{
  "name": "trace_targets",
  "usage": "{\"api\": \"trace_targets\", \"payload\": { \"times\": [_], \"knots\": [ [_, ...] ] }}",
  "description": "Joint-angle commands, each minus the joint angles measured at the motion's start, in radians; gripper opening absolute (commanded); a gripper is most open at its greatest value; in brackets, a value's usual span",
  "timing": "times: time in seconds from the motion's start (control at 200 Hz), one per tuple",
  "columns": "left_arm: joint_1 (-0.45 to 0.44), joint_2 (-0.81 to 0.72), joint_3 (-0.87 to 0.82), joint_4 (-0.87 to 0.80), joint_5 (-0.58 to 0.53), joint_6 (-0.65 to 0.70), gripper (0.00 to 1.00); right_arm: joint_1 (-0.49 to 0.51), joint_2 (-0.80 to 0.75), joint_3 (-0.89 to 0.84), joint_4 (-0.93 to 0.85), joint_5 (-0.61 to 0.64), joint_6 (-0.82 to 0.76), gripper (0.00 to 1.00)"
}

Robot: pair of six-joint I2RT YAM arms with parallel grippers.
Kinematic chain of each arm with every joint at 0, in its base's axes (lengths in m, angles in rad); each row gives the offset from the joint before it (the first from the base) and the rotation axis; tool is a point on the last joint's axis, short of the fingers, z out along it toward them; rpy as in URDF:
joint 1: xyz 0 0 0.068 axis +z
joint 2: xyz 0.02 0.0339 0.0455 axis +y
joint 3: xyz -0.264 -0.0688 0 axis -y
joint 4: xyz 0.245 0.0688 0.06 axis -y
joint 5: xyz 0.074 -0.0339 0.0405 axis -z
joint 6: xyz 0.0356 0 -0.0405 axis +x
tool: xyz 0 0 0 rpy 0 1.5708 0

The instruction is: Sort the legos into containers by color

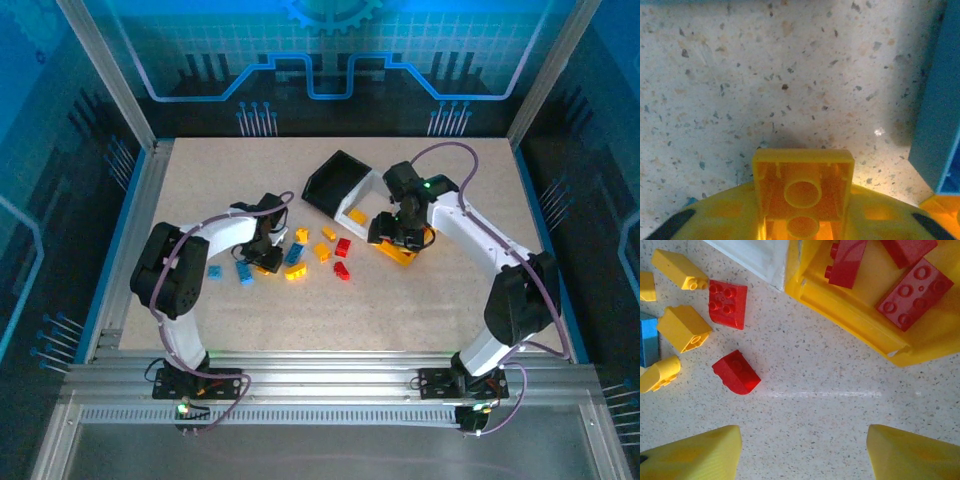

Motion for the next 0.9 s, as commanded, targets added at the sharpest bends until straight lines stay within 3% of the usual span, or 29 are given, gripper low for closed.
{"api": "trace_targets", "payload": {
  "times": [0.0, 0.24, 0.385, 0.46, 0.57, 0.755, 0.895],
  "knots": [
    [0.018, 0.002, -0.003, 0.008, 0.06, -0.045, 0.28, 0.023, -0.031, -0.022, -0.022, 0.027, 0.032, 0.68],
    [0.062, -0.135, 0.075, -0.074, 0.166, -0.199, 0.3, 0.022, -0.085, -0.076, -0.012, 0.018, 0.052, 0.69],
    [0.083, -0.171, 0.177, -0.046, 0.376, -0.376, 0.32, -0.005, -0.138, -0.11, -0.02, 0.013, 0.05, 0.69],
    [0.082, -0.151, 0.203, 0.073, 0.518, -0.535, 0.32, -0.025, -0.174, -0.137, -0.019, 0.008, 0.051, 0.69],
    [0.06, -0.087, 0.18, 0.37, 0.671, -0.87, 0.31, -0.059, -0.227, -0.181, -0.01, -0.015, 0.058, 0.69],
    [-0.031, 0.099, 0.239, 0.746, 0.694, -1.301, 0.32, -0.083, -0.294, -0.275, 0.041, -0.058, 0.092, 0.69],
    [-0.097, 0.23, 0.366, 0.848, 0.672, -1.457, 0.33, -0.09, -0.318, -0.337, 0.072, -0.067, 0.103, 0.7]
  ]
}}
